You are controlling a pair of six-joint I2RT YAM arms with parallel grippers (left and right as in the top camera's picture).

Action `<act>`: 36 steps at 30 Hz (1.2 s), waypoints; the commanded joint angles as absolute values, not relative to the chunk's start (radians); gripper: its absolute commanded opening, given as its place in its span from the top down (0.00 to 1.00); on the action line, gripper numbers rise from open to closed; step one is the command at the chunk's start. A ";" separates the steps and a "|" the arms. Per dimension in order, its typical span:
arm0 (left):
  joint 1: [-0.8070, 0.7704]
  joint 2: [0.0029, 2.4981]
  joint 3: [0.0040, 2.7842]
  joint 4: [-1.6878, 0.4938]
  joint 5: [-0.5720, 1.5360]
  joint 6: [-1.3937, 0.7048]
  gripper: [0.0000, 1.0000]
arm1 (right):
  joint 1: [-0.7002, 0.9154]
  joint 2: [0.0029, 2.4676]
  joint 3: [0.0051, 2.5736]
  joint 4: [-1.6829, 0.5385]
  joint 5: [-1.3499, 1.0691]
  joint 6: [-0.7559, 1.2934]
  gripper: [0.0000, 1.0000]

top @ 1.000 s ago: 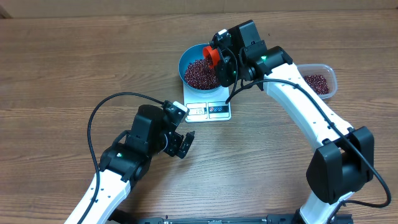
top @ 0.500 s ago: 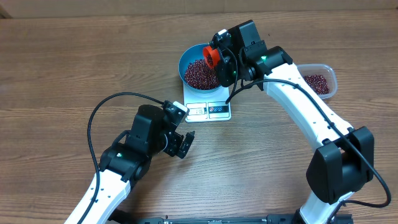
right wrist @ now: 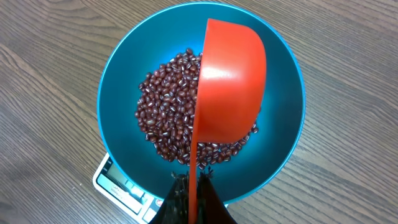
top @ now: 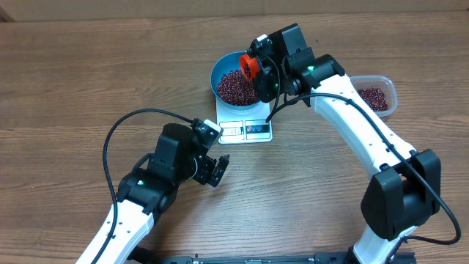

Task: Scoop item into bowl and weigh 150g on scale
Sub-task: 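Tilt the red scoop with the right gripper to pour beans into the bowl, then hold the scoop tipped over the bowl and shake out remaining beans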

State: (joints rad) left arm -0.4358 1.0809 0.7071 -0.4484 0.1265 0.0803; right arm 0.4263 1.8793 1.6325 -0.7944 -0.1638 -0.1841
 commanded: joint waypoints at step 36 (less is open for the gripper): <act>-0.432 1.085 0.704 -0.448 0.120 0.071 0.01 | 0.426 1.871 1.657 -0.787 -0.123 -0.237 0.96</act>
